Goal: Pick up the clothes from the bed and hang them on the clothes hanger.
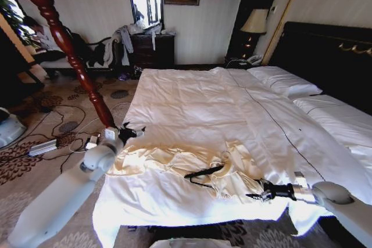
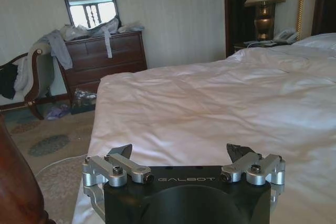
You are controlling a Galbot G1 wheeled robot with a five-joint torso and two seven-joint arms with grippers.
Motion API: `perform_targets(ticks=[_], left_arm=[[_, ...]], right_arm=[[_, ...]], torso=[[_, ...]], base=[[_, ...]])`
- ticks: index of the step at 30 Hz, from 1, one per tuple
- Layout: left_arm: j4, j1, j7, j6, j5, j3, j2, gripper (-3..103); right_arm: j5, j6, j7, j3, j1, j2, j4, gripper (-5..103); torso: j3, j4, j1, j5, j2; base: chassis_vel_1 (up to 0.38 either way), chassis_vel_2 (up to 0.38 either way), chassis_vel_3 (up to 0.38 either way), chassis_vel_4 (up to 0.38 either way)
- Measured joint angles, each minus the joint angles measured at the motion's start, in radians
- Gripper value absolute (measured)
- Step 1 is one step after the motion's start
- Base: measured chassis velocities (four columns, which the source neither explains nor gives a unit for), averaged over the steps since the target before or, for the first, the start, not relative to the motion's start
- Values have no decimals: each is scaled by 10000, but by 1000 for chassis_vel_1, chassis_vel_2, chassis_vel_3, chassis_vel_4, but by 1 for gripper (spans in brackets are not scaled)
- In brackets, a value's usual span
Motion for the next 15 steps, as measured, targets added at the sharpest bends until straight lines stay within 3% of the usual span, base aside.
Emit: perform_targets(ticks=[1,3,4,7,10,13,15], left_arm=[[0,-11,-4,1,-8,15,12,100],[0,-11,-8,3,-11,32,15,100],[0,-2,-18,5,-9,65,12,100],[-1,18,-35,6,-4,97,-19,100],[7,-5,-68,6,3,162,-100,100],[23,-41,-83,5,4,192,-120,100],[35,-64,-97,0,4,215,-121,100]], right_arm=[[-1,3,-59,-21,26,5,-14,81],[0,5,-133,-32,46,6,-25,81],[-5,11,-267,-34,67,6,-33,70],[-54,20,-399,-14,69,-9,-33,65],[-324,160,-420,92,47,-17,-37,47],[-673,349,-361,158,29,29,-49,42],[-1042,583,-153,213,-17,64,-6,31]], torso=[[0,0,0,1,0],[0,1,0,1,0],[-1,1,0,0,1],[0,1,0,1,0],[0,1,0,0,0],[0,1,0,1,0],[0,1,0,1,0]], base=[[0,0,0,0],[0,0,0,0],[0,0,0,0],[0,0,0,0],[0,0,0,0],[0,0,0,0],[0,0,0,0]])
